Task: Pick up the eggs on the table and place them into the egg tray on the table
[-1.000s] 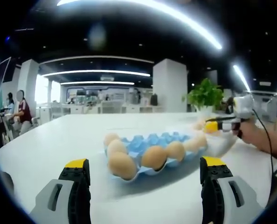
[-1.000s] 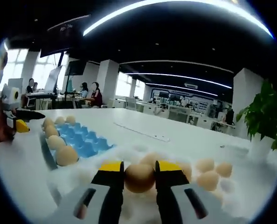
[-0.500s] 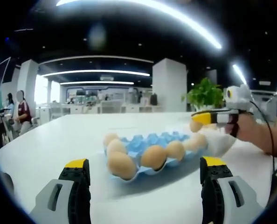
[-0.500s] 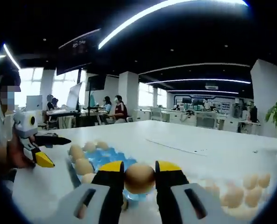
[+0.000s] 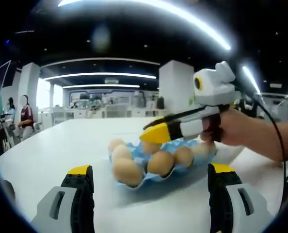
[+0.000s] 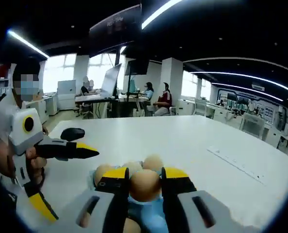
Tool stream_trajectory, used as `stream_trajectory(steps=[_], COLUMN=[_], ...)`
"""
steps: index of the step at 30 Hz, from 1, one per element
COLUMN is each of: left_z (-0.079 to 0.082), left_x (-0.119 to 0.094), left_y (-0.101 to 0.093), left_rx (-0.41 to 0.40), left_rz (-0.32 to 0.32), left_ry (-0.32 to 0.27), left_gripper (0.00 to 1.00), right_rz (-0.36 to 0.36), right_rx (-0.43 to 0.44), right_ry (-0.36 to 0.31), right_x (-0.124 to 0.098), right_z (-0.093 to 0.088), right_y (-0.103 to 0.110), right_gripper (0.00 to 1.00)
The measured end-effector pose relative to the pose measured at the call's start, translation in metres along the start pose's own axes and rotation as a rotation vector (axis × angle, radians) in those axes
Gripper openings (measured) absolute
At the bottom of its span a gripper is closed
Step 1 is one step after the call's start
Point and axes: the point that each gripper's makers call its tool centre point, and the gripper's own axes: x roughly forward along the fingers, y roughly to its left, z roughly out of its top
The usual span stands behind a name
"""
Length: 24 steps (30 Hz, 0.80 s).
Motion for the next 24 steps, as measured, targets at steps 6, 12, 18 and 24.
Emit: stream_trajectory(steps=[6,12,18,24], left_z=[-0.001,-0.002,-0.003,-0.004], left_x=[0.001,0.002,0.003,0.003], left_y=[0.000,0.000,0.001,0.003], left_rx=[0.008,0.019,0.029,0.030], left_rz=[-0.001,-0.002,0.002,0.012], left_ry=[0.005,0.014,0.023,0.029], left_gripper=[1.00,1.00,1.00,1.00], right_rz=[0.004,0.039,0.059,0.030], right_rx=[0.030,0.087,0.093,0.067], right_ry=[0.030,0.076,0.080,0.041], right_x=[0.006,0.015,0.019,-0.020], right_z=[-0.008,-0.014,-0.014,-0.009], right_y=[0.004,-0.006,-0.010,-0.025], right_gripper=[0.28,0.28,0.28,0.28])
